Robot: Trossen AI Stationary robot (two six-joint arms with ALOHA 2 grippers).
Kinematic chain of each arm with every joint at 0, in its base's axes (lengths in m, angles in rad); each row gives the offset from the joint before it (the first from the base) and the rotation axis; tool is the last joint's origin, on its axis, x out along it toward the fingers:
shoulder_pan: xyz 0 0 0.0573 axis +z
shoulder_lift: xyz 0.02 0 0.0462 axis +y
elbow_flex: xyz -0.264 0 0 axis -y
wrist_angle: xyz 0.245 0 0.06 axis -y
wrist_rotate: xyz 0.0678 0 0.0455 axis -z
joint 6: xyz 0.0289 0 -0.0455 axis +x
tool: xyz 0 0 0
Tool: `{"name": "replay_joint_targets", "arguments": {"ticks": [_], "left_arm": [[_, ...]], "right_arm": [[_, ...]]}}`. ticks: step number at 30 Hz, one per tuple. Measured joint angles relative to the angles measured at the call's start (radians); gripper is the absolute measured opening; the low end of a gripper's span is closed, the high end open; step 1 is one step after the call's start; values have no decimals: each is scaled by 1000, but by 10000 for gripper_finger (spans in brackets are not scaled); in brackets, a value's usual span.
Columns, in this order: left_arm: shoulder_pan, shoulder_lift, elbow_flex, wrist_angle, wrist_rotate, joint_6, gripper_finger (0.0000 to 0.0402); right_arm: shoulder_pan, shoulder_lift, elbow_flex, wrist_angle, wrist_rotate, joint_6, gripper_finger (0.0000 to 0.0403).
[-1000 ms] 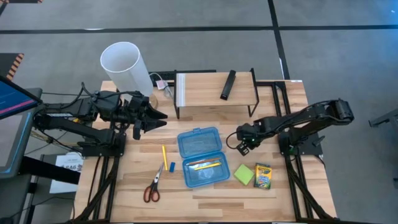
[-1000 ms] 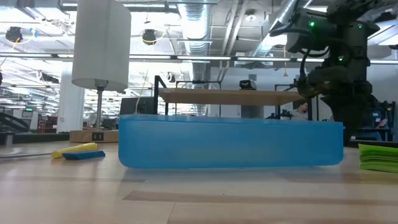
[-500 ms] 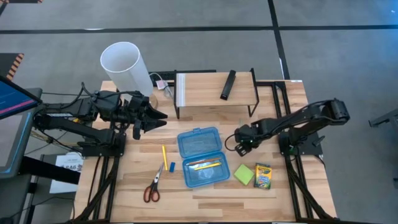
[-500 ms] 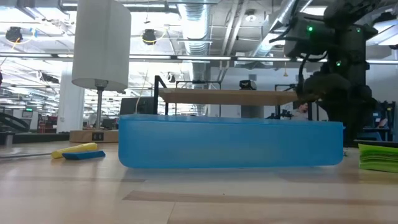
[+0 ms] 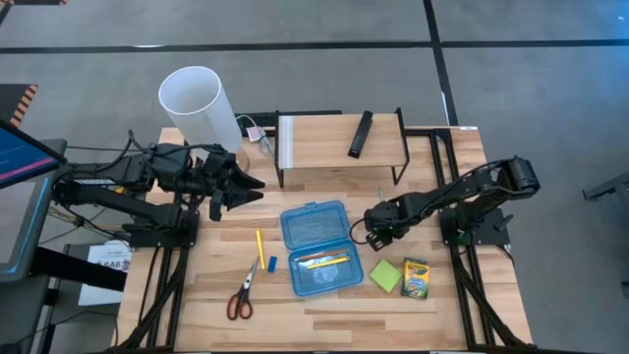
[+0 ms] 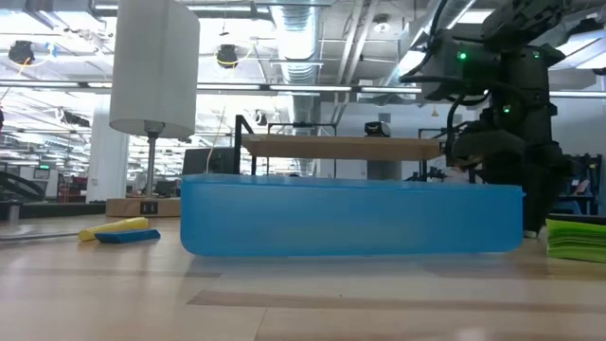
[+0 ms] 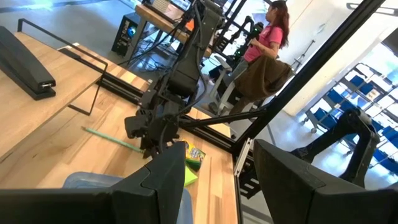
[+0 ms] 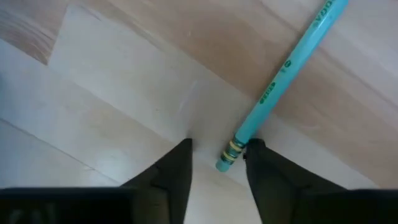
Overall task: Pack school essentials
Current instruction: Put the blue pencil into the blue supply box
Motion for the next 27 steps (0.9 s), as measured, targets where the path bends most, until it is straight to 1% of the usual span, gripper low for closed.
{"name": "replay_joint_targets", "arguments": {"ticks": [4, 9, 16, 18, 21, 27], "left_arm": [[0, 0, 0, 0, 0, 0, 176], [0, 0, 0, 0, 0, 1, 176], [0, 0, 0, -1, 6, 1, 176], [0, 0, 0, -1, 6, 1, 176], [0, 0, 0, -1, 6, 1, 176], [0, 0, 0, -1, 6, 1, 176]], "right_arm": [[-9, -4, -2, 2, -14, -9, 117], [-24, -4, -3, 1, -40, -34, 75], [-28, -6, -3, 1, -47, -65, 14], [-29, -9, -3, 0, -47, -65, 8], [-29, -21, -5, -9, -47, -58, 10], [-35, -81, -14, -20, -46, -32, 4]]}}
